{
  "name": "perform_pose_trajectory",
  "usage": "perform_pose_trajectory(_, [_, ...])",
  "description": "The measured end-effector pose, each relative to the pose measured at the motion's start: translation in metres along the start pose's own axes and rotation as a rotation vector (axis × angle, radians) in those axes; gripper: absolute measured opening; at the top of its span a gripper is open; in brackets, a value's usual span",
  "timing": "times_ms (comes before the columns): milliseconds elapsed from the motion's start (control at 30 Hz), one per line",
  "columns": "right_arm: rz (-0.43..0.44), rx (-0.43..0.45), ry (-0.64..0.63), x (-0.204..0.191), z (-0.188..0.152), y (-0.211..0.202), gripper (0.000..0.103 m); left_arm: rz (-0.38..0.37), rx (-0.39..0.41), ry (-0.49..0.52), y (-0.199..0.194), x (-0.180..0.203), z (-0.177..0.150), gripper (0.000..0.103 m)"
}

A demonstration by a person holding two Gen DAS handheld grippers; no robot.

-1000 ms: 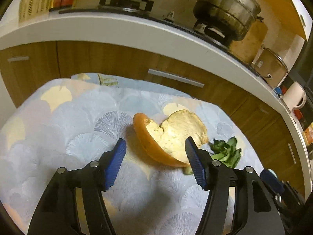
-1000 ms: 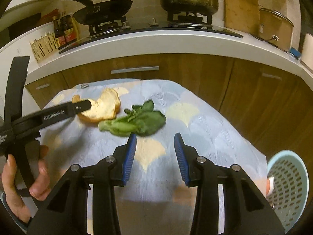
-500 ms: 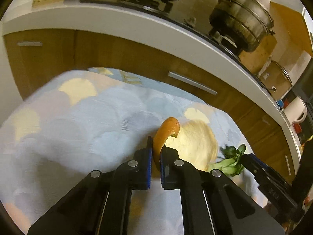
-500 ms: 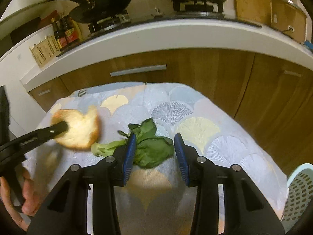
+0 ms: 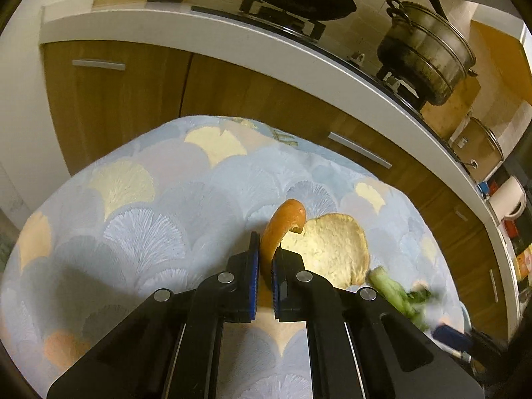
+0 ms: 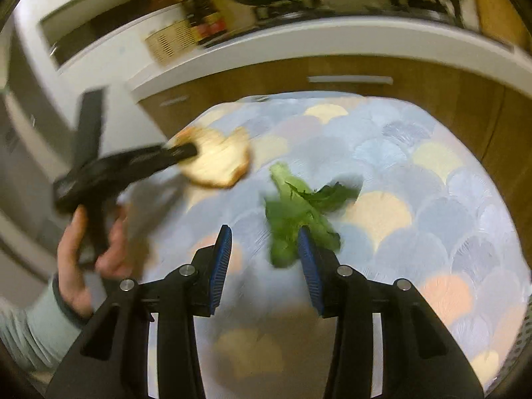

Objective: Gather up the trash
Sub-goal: 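Grasp the orange peel with bread using the left tool while the right tool grasps the green vegetable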

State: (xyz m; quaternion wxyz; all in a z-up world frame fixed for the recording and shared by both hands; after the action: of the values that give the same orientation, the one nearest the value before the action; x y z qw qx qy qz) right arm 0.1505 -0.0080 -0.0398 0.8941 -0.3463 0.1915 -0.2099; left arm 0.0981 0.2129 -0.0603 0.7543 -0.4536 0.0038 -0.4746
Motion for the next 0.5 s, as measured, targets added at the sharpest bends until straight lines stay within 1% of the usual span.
perform_pose_trajectory(67, [-0.065,0.019,-0.057,-0.012,-0.006,-0.013,0.041,-0.009,0.002,-0.003,0.0,-0.001,-0.002,0.005])
perform_pose_trajectory(100, [-0.09,0.028,-0.068,-0.013,-0.006,-0.017,0.046,-0.014,0.001,-0.007,0.001,-0.002,-0.003,0.005])
perform_pose_trajectory(133, [-0.116,0.038,-0.074,-0.012,-0.006,-0.02,0.053,-0.02,-0.002,-0.01,0.002,-0.002,-0.004,0.005])
perform_pose_trajectory(167, [-0.138,0.049,-0.073,-0.011,-0.005,-0.022,0.057,-0.026,-0.005,-0.01,0.004,-0.002,-0.005,0.005])
perform_pose_trajectory(200, [-0.161,0.059,-0.065,-0.008,-0.002,-0.023,0.065,-0.028,-0.005,-0.01,0.005,-0.001,-0.006,0.005])
perform_pose_trajectory(233, [-0.173,0.066,-0.058,-0.006,0.002,-0.02,0.07,-0.03,-0.005,-0.009,0.005,-0.002,-0.007,0.005])
perform_pose_trajectory(300, [-0.191,0.069,-0.044,-0.001,0.008,-0.011,0.071,-0.038,-0.004,-0.005,0.006,-0.002,-0.008,0.005])
perform_pose_trajectory(400, [-0.216,0.042,-0.022,0.007,0.014,0.013,0.071,-0.048,-0.008,-0.005,0.007,-0.003,-0.008,0.005])
perform_pose_trajectory(500, [-0.277,0.01,-0.04,0.007,0.013,0.035,0.071,-0.056,-0.01,0.001,0.008,-0.002,-0.008,0.005])
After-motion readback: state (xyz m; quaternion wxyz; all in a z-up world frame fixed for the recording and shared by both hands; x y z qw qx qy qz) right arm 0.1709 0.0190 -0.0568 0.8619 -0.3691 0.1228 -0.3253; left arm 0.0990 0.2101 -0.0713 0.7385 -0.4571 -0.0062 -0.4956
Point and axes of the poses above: each gripper's, at about its wrist camera, not at the fingertips, and y roughly the way its jaws point, x to its right, z to its top, the point moved 2 cm from there along y, roughly the way its jaws point, and after that the axes turned 5 degrees about -y, right-handed, at the moved point
